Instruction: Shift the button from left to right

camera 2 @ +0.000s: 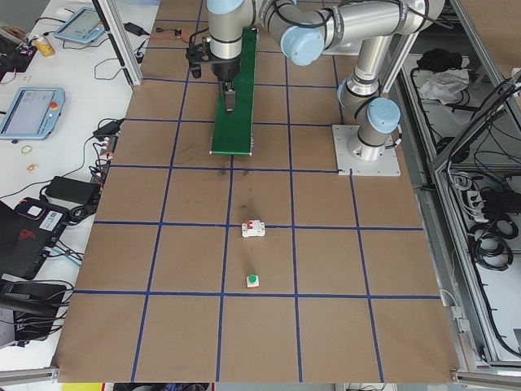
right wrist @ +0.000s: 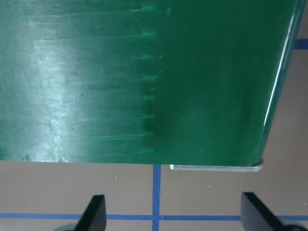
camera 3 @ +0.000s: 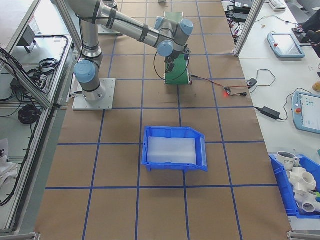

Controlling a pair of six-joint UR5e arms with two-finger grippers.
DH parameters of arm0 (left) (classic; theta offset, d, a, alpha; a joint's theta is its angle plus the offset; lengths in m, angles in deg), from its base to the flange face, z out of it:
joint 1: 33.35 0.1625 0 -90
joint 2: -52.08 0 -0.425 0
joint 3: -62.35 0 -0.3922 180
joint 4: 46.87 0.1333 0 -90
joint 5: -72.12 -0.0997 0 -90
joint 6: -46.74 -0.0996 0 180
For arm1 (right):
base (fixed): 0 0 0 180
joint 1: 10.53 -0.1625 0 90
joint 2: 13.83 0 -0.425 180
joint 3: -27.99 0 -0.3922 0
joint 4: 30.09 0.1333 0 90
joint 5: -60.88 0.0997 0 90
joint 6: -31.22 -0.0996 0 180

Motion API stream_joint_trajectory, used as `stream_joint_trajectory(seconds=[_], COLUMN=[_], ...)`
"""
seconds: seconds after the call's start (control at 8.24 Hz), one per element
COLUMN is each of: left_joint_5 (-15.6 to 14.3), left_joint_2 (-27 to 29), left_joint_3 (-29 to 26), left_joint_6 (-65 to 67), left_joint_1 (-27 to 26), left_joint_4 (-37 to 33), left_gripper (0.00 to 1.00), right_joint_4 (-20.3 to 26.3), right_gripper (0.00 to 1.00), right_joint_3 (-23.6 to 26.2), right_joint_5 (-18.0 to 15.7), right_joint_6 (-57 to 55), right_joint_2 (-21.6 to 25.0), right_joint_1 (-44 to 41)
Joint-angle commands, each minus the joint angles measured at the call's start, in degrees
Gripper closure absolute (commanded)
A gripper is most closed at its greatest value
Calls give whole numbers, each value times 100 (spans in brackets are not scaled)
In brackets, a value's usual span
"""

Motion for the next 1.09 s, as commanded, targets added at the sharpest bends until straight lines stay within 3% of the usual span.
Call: stream_joint_trajectory(seconds=[0.0,0.12,0.24,0.36,0.49,0.61,0.85,0.97], left_joint_5=[-27,-36,-262,-734,-939,-950,-915,-906], left_joint_2=[492,685,948,1255,1519,1774,2240,2626], left_joint_3=[-23,-41,-32,-50,-76,-93,-129,-146], left_joint_6=[-1595,-2209,-2302,-2451,-2870,-3257,-3296,-3314], left_joint_1=[1290,1677,1985,2162,2234,2356,2585,2638], left_joint_4=[-67,-23,108,588,1402,1610,1699,2361], left_gripper=[0,0,0,0,0,0,0,0], right_joint_4=[-100,-91,-73,-73,-38,-29,40,58], right_gripper=[0,0,0,0,0,0,0,0], right_joint_3=[-248,-729,-1134,-1321,-1358,-1367,-1349,-1332], right_joint_5=[41,-45,41,33,-19,15,7,15], right_joint_6=[-99,-48,-73,-82,-100,-100,-109,-100], right_joint_2=[69,96,183,480,831,1226,1406,1432], right_joint_1=[4,4,4,4,13,13,13,5])
